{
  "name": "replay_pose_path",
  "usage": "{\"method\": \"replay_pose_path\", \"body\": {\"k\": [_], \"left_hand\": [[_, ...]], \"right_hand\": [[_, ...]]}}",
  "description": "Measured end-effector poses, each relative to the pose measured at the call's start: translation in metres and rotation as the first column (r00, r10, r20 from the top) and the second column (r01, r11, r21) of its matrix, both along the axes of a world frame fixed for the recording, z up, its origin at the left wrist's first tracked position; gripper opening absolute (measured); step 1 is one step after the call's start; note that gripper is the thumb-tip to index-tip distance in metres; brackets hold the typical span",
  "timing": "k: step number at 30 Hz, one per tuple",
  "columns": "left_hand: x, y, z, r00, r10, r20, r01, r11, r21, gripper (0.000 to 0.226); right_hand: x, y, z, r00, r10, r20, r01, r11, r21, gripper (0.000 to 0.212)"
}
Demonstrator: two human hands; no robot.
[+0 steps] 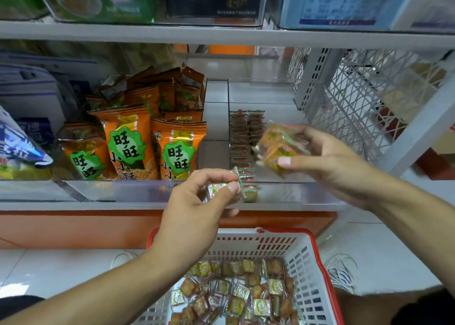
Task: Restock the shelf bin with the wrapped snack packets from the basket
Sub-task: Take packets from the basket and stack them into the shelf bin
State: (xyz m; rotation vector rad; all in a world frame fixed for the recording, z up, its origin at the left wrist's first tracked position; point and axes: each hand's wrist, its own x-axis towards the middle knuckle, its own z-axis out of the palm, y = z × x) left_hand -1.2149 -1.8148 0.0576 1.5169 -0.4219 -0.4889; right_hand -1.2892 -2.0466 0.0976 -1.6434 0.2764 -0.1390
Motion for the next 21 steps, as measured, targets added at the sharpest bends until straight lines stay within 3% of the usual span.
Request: {"method": "replay_pose_path", "body": {"k": [2, 4, 5, 9, 12, 17, 21], "left_hand": [[-0.002, -0.003, 0.001, 1.0, -0.013, 0.0, 0.013, 1.0, -0.013, 0.03], [-0.003, -0.006, 0.0, 0.999, -0.024, -0.021, 0.024, 0.999, -0.023, 0.054], [-0.003, -0.009, -0.001, 0.998, -0.028, -0.05, 0.027, 0.999, -0.018, 0.064], [-0.002, -0.02, -0.005, 0.962, -0.074, -0.263, 0.07, 0.997, -0.026, 0.098], [-0.002, -0.027, -0.005, 0.945, -0.09, -0.314, 0.092, 0.996, -0.007, 0.097], [0.0, -0.033, -0.004, 0.94, -0.097, -0.328, 0.1, 0.995, -0.006, 0.085], [0.002, -0.033, -0.006, 0.942, -0.101, -0.32, 0.1, 0.995, -0.021, 0.074]], "right_hand": [[0.012, -0.016, -0.004, 0.988, -0.154, -0.025, 0.138, 0.937, -0.321, 0.065], [0.025, -0.026, -0.016, 0.962, -0.244, -0.122, 0.119, 0.779, -0.615, 0.059], [0.032, -0.029, -0.024, 0.948, -0.259, -0.184, 0.069, 0.733, -0.677, 0.059], [0.059, -0.03, -0.05, 0.906, -0.252, -0.34, -0.068, 0.707, -0.704, 0.046], [0.075, -0.029, -0.06, 0.903, -0.273, -0.331, -0.038, 0.717, -0.696, 0.03], [0.097, -0.028, -0.074, 0.851, -0.337, -0.402, -0.028, 0.737, -0.676, 0.083], [0.107, -0.03, -0.076, 0.783, -0.397, -0.478, -0.097, 0.681, -0.725, 0.116]]}}
